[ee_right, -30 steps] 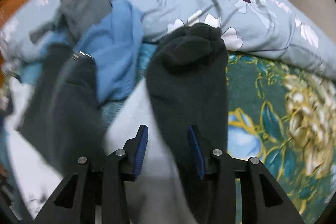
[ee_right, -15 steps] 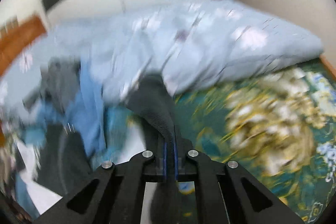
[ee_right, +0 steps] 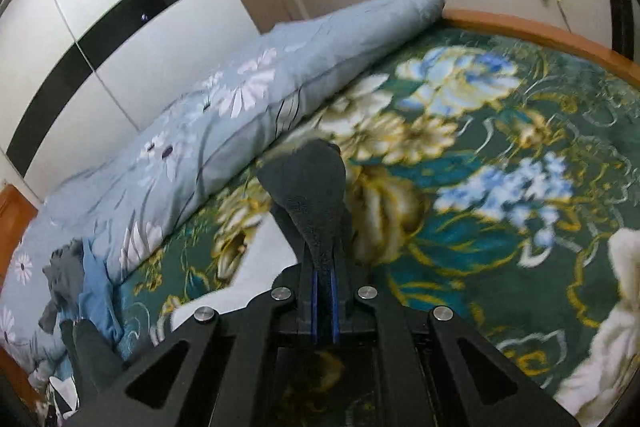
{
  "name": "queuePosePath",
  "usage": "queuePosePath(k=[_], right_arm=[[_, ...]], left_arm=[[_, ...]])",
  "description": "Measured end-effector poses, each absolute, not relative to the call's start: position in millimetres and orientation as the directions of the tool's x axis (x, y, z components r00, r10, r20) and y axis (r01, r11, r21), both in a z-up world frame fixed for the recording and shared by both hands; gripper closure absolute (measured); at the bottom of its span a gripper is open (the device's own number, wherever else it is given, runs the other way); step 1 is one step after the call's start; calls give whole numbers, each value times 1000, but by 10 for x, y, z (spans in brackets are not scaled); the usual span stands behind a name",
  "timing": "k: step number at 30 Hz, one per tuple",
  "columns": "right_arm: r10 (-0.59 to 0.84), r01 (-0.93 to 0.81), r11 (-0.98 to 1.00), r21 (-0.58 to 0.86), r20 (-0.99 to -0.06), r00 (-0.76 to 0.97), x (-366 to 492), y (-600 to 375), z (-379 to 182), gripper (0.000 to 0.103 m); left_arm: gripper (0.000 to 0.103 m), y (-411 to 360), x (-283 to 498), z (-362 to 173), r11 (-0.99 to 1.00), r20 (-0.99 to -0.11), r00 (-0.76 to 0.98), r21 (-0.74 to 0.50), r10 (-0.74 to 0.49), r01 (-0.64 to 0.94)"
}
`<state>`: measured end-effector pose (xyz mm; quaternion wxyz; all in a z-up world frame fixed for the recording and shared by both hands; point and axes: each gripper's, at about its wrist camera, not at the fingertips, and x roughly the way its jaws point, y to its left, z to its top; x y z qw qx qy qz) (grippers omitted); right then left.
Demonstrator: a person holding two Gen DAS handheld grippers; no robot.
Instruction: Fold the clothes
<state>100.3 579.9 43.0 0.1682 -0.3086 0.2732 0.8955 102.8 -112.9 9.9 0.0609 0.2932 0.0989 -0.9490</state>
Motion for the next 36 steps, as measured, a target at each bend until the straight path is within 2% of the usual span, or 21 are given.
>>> queuePosePath(k=[2, 7, 11, 15, 20, 23, 24, 25, 27, 29, 31, 32, 36], right_arm=[[162, -472, -788, 395, -607, -778, 1084, 5845, 563, 99], [181, -512, -801, 311, -689, -701, 1051, 5942, 408, 99], [146, -524, -793, 310, -738, -659, 1075, 6001, 266, 98], [154, -502, -829, 246, -762, -629, 1068, 5899, 335, 97], [185, -472, -869, 151, -784, -593, 1097, 5765, 516, 94], [256, -447, -893, 55, -755, -603, 1123, 5576, 723, 93], [250, -413, -910, 38, -745, -618, 1089, 5481, 789, 89], [197, -346, -937, 44, -751, -630, 998, 5344, 801, 85], [60, -185, -980, 76, -769, -636, 776, 5045, 790, 60], [-51, -50, -994, 102, -794, -606, 533, 4758, 705, 58], [-109, 38, -994, 106, -818, -565, 279, 4502, 557, 58], [-130, 66, -992, 112, -829, -543, 165, 4427, 474, 58], [-153, 131, -986, 104, -878, -453, -201, 4244, 131, 57]], left_arm=[[43, -1138, 994, 99, -980, -586, -808, -115, -64, 161], [43, -1133, 789, 150, -994, -612, -790, -60, -38, 94], [41, -1056, 407, 192, -999, -652, -757, -37, 47, -30], [41, -984, -33, 136, -990, -706, -696, -66, 134, -124], [41, -954, -461, -23, -986, -772, -616, -84, 156, -144], [40, -879, -620, -120, -973, -791, -572, -128, 218, -194], [40, -832, -675, -163, -969, -801, -552, -138, 232, -207], [40, -784, -727, -206, -964, -810, -533, -149, 246, -219], [40, -684, -804, -290, -958, -825, -501, -162, 264, -237], [39, -577, -836, -353, -950, -837, -473, -160, 274, -268], [30, -473, -833, -397, -942, -852, -449, -136, 269, -306], [26, -422, -817, -411, -937, -859, -442, -110, 258, -333], [24, -319, -772, -433, -916, -874, -420, -65, 244, -395]])
